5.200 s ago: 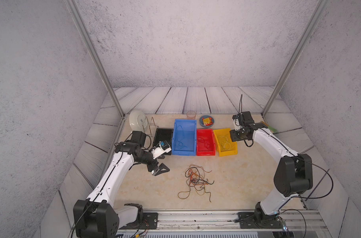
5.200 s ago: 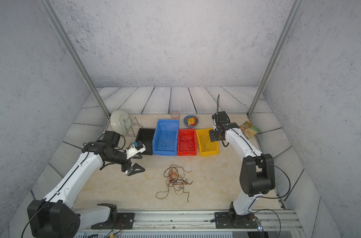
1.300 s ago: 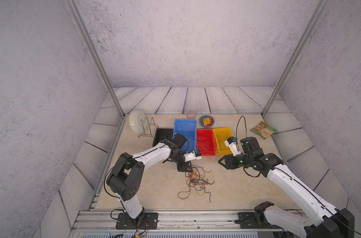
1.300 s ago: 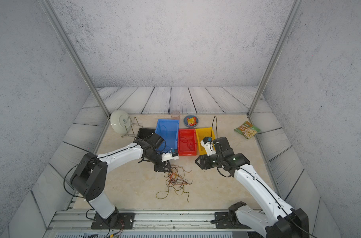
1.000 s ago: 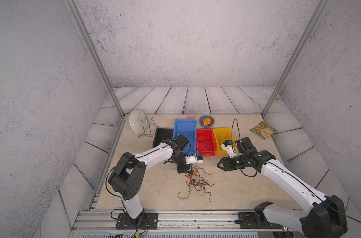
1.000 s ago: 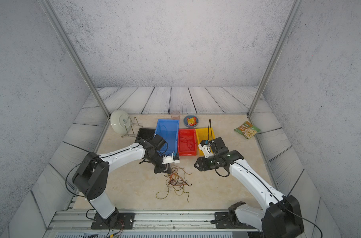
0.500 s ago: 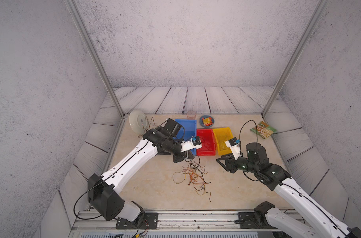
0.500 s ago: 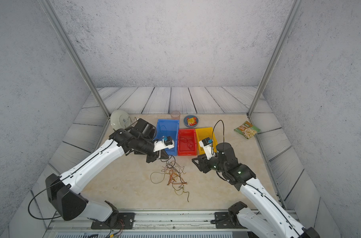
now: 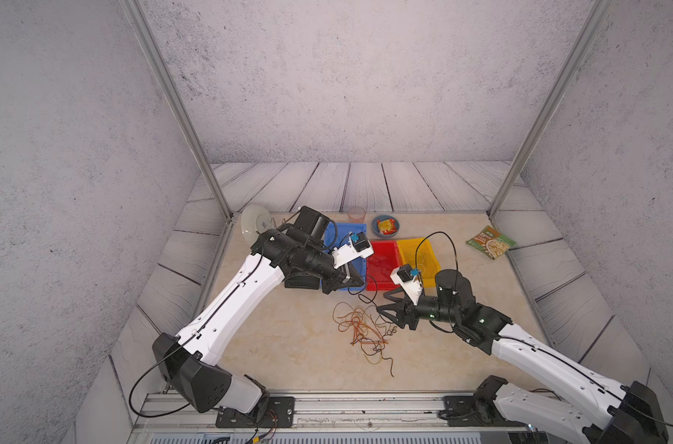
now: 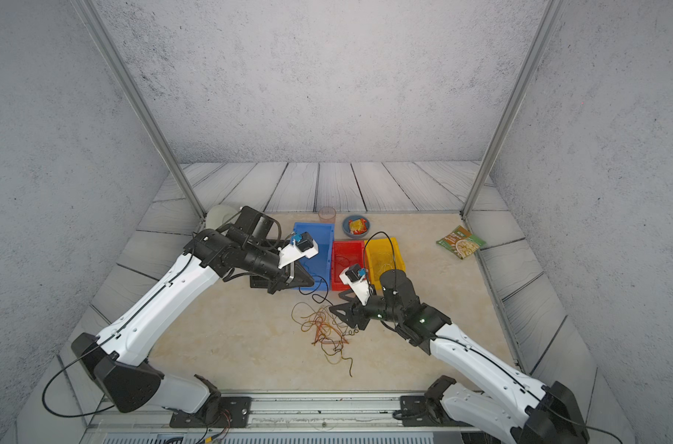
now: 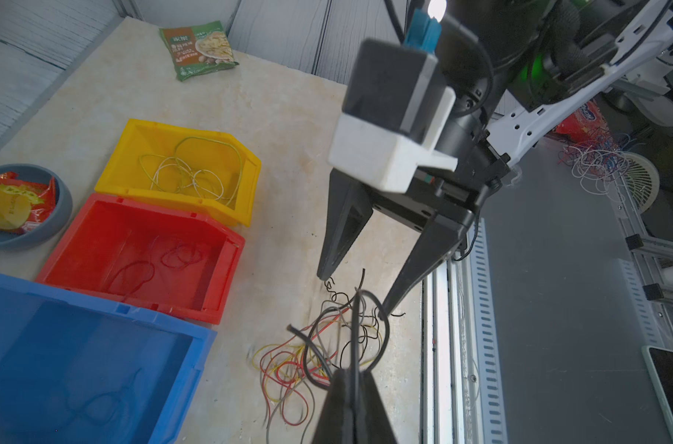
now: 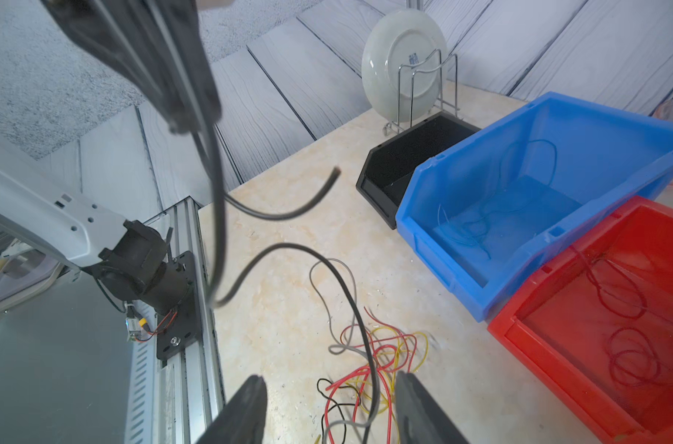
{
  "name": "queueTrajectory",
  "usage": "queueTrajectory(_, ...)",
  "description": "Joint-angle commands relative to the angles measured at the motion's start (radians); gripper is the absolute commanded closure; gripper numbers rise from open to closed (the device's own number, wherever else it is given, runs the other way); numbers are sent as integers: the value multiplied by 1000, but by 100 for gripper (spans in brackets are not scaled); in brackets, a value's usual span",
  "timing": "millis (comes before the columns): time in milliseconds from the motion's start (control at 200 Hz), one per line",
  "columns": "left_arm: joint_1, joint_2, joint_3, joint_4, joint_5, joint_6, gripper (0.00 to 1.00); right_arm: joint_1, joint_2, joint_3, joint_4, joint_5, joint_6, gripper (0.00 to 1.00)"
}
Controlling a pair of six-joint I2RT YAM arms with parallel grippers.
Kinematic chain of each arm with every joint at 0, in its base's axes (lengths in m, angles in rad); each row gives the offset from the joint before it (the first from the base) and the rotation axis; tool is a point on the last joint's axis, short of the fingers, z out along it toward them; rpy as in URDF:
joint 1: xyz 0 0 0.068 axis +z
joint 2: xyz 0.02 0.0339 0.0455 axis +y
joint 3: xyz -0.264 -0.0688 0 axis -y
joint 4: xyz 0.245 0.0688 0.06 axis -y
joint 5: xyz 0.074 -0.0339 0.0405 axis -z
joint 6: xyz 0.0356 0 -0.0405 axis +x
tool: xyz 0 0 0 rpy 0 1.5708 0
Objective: Untangle and sort cables by color
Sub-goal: Untie the cable.
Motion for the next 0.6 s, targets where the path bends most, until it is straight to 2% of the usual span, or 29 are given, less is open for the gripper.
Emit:
queueTrajectory(0, 15, 8, 42, 2, 34, -47, 100, 9, 21, -31, 39, 78, -30, 42)
queueTrajectory(120, 22, 2, 61, -1, 71, -64, 100, 9, 45, -58, 35, 141, -48, 41)
queueTrajectory(255, 23, -4, 86, -6, 41, -54, 100, 8, 119, -55, 17, 47, -51, 44)
queueTrajectory(300, 23, -4, 98, -11, 1, -44, 100, 9, 143, -47, 3, 19, -49, 48)
queueTrajectory(425, 22, -7, 131, -19, -168, -53, 100, 10, 188, -4, -101, 39, -69, 67)
queueTrajectory(500, 23, -12, 147, -43, -256, -39, 100, 9, 210, 13, -153, 36, -93, 67)
queueTrajectory(595, 23, -29, 161, -51, -345, -13, 100, 8, 230, 15, -173, 30, -98, 60)
